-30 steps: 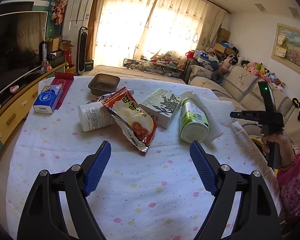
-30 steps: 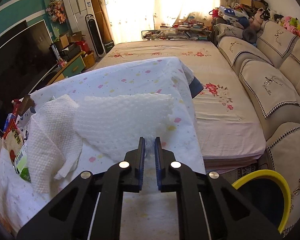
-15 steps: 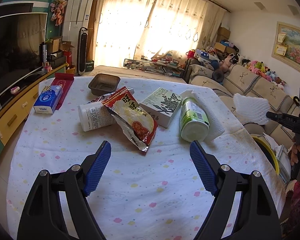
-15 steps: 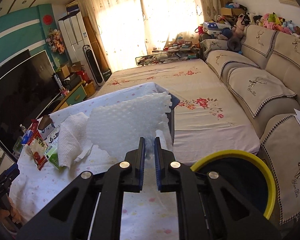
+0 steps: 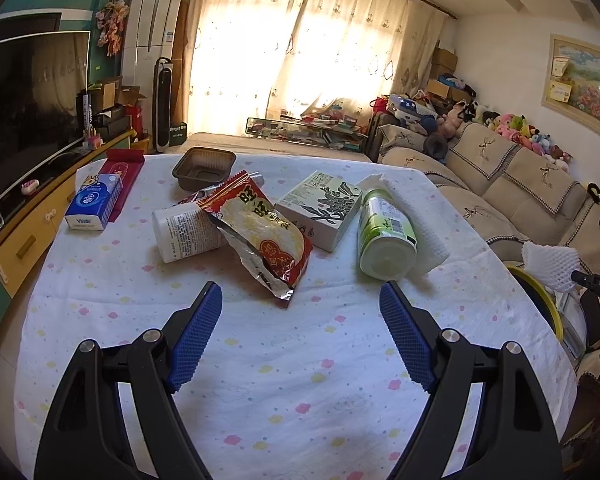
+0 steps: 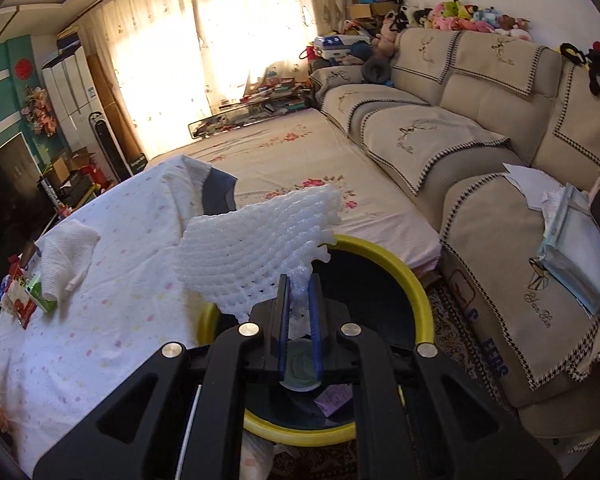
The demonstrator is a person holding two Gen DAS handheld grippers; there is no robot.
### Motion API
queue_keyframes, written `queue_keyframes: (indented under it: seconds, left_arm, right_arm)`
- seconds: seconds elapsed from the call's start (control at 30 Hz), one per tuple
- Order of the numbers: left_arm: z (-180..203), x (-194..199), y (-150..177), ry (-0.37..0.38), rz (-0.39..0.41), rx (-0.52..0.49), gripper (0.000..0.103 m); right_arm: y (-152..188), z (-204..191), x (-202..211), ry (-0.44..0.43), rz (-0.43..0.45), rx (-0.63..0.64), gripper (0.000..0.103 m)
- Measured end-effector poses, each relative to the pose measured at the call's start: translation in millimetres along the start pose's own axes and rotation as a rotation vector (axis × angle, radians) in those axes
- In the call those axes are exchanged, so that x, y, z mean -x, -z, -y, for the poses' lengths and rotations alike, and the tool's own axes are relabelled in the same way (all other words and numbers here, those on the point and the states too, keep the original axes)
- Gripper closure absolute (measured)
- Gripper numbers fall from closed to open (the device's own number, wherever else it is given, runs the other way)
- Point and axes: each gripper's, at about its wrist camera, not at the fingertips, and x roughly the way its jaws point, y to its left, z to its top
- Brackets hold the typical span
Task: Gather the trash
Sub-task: 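Carry the white tissue over the bin and open the right tool, then reach the left tool to the white paper towel and grasp it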
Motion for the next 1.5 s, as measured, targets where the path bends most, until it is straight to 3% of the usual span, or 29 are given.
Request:
queue_keyframes:
  seconds: [0.3, 0.4, 0.77, 1.1, 1.3, 1.5]
  left_arm:
    - [3, -3, 1, -0.001, -0.009, -0.008, 0.023]
    - [3, -3, 1, -0.002, -0.008, -0.009, 0.023]
    - [15, -7, 0, 0.005, -0.019, -0.040, 0.023]
    - [78, -35, -38, 0.108, -0.088, -0.110, 0.023]
    - [121, -67, -69, 0.083, -0.110, -0.191, 0.023]
    - [133, -112, -84, 0.084, -0.188, -0.142, 0.023]
  right_arm:
    - [16, 27, -23, 0.080, -0.056, -0.034, 0.091]
    - [22, 27, -31, 0.090, -0.070, -0.040, 0.084]
    - [28, 30, -31, 0.057, -0.064, -0.074, 0.079]
    - [31, 44, -32, 0.021, -0.066, -0.112, 0.076]
    - [35, 48, -32, -0.009, -0.067, -0.128, 0.075]
    - [36, 48, -36, -0.042, -0.077, -0.131, 0.075]
